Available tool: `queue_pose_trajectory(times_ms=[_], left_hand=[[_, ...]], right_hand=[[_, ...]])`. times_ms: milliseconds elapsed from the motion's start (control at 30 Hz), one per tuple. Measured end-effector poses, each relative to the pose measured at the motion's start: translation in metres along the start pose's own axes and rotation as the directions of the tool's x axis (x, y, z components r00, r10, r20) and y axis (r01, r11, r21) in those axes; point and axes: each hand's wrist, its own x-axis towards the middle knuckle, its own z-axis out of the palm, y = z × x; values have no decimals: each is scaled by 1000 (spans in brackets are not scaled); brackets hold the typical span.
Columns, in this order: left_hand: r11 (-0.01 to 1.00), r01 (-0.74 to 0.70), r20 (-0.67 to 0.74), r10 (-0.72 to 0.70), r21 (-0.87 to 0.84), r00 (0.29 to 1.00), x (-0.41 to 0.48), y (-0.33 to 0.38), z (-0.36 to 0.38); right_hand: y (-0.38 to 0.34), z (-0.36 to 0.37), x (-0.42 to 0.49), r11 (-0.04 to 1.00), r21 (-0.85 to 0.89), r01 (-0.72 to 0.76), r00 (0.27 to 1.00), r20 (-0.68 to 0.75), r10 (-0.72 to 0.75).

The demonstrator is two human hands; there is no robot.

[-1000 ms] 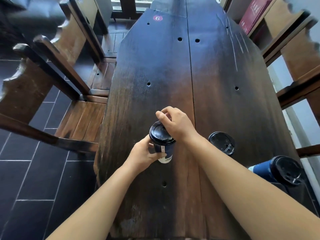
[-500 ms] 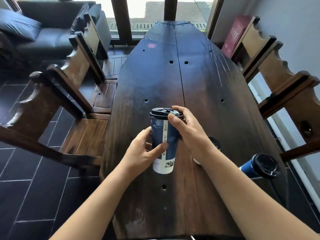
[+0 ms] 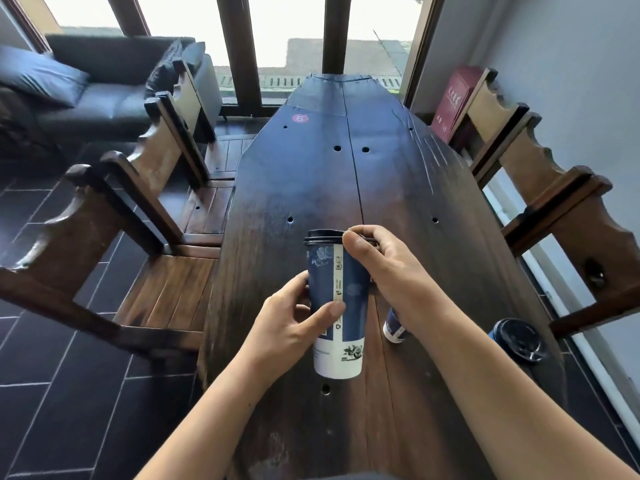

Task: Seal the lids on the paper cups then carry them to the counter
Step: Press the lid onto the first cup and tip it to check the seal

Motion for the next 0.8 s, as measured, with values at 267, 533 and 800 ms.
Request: queue_pose_trajectory(times_ms=[267, 533, 800], left_hand=[[999, 18, -16, -18, -36, 1000, -3, -2, -4], [930, 107, -97, -149, -351, 984, -7, -8, -1], [809, 155, -107, -258, -567, 960, -9, -10, 18]], right_hand=[[-2, 9, -5, 1000, 25, -4, 1000, -18, 4], [17, 9, -31, 989, 106, -102, 995, 27, 100], [53, 4, -74, 938, 292, -188, 979, -18, 202]])
